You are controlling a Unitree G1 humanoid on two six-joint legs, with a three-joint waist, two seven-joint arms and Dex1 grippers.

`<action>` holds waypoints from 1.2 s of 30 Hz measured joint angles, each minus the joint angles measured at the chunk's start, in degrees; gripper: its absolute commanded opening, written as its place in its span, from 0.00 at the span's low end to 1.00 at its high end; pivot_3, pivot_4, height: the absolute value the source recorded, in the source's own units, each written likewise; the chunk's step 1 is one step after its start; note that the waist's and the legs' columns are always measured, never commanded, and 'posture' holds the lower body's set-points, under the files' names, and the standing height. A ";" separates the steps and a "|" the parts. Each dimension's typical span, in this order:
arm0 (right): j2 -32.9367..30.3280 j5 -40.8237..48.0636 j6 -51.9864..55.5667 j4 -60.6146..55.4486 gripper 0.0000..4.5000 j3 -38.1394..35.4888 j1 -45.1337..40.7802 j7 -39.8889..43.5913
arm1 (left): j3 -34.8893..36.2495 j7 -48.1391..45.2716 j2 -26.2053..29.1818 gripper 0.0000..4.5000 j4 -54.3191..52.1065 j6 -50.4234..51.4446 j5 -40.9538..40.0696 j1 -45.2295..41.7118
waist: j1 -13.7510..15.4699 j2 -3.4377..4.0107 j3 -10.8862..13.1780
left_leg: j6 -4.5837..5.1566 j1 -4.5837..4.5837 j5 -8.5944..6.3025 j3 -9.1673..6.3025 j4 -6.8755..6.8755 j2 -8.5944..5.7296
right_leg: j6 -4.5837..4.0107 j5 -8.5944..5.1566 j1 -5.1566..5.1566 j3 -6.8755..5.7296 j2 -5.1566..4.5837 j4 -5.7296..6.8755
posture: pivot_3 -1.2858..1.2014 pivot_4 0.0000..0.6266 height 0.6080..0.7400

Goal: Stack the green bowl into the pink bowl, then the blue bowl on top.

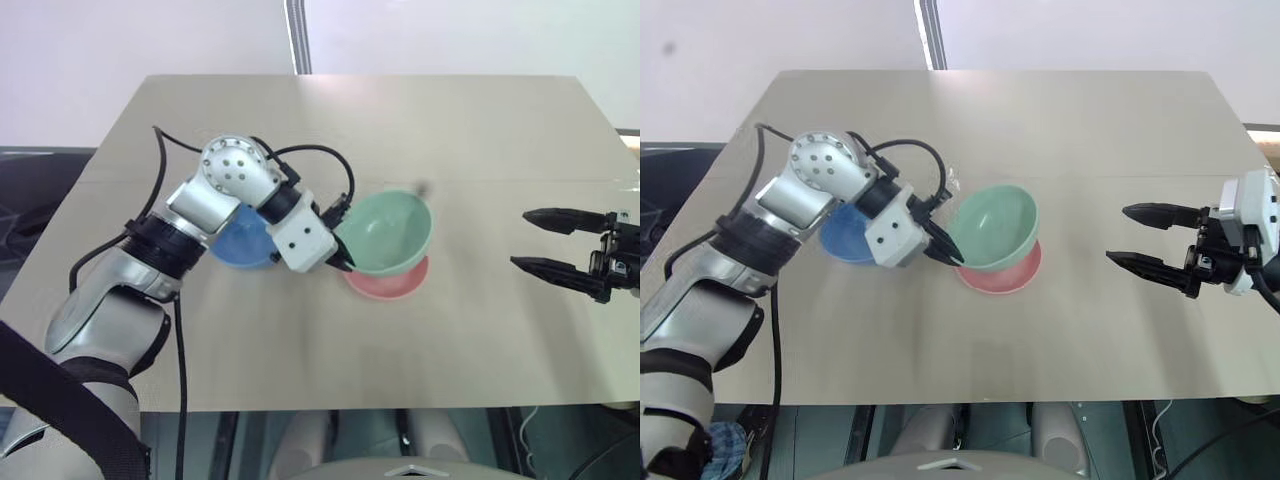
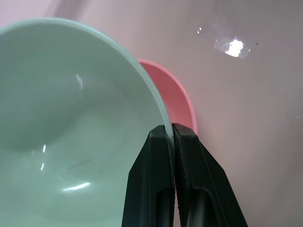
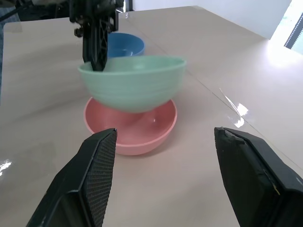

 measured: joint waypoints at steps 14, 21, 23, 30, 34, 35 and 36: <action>-0.07 0.09 0.00 -0.01 0.80 -0.02 0.26 -0.14 | 1.36 0.00 -3.38 0.76 0.86 -3.30 0.01 2.18 | 0.04 -0.01 0.00 | 0.00 0.01 0.00 -0.01 0.00 0.00 | 0.00 0.00 0.01 0.00 -0.01 0.01 | 0.52 0.24 1.00; -0.07 0.11 0.00 -0.02 0.80 -0.03 0.43 -0.14 | 6.43 0.00 -3.28 0.76 1.28 3.27 -4.11 1.70 | 0.00 -0.01 0.00 | 0.00 0.01 0.00 -0.04 0.01 0.00 | 0.00 0.00 0.00 0.00 0.00 0.02 | 0.52 0.24 1.00; -0.07 0.14 -0.01 -0.01 0.80 -0.03 0.43 -0.11 | 9.74 0.01 -1.68 0.76 1.96 6.87 -5.06 0.23 | -0.12 -0.01 0.00 | 0.00 0.02 0.00 -0.03 0.00 0.00 | 0.01 0.00 0.00 -0.01 0.00 0.03 | 0.52 0.24 1.00; 0.24 0.94 -0.08 -0.01 0.80 -0.03 0.08 -0.16 | 15.03 1.27 7.93 0.76 1.88 21.66 -2.07 3.62 | -0.60 0.03 0.01 | 0.01 0.11 0.00 -0.14 -0.06 0.02 | 0.01 -0.01 -0.01 0.05 0.04 0.05 | 0.52 0.24 1.00; 0.46 2.86 -0.06 -0.04 0.80 -0.12 -0.59 0.01 | 16.72 1.03 13.28 0.76 2.29 26.48 1.44 9.50 | -0.11 0.03 0.02 | 0.00 0.04 0.00 -0.19 -0.04 0.00 | 0.01 0.00 0.01 -0.03 0.01 0.01 | 0.52 0.24 1.00; 0.45 3.08 -0.06 -0.04 0.80 -0.19 -0.73 0.02 | 16.77 0.98 13.87 0.76 2.48 26.48 2.05 10.31 | -0.01 0.03 0.02 | 0.00 0.04 0.00 -0.20 -0.04 0.00 | 0.01 0.00 0.02 -0.03 0.01 0.01 | 0.52 0.24 1.00; 0.46 3.61 -0.05 -0.08 0.80 -0.18 -1.06 0.05 | 17.38 1.12 14.84 0.76 2.31 26.50 2.87 12.07 | -0.03 0.03 0.02 | 0.00 0.03 0.00 -0.22 -0.04 0.00 | 0.01 0.00 0.01 -0.03 0.01 -0.01 | 0.52 0.24 1.00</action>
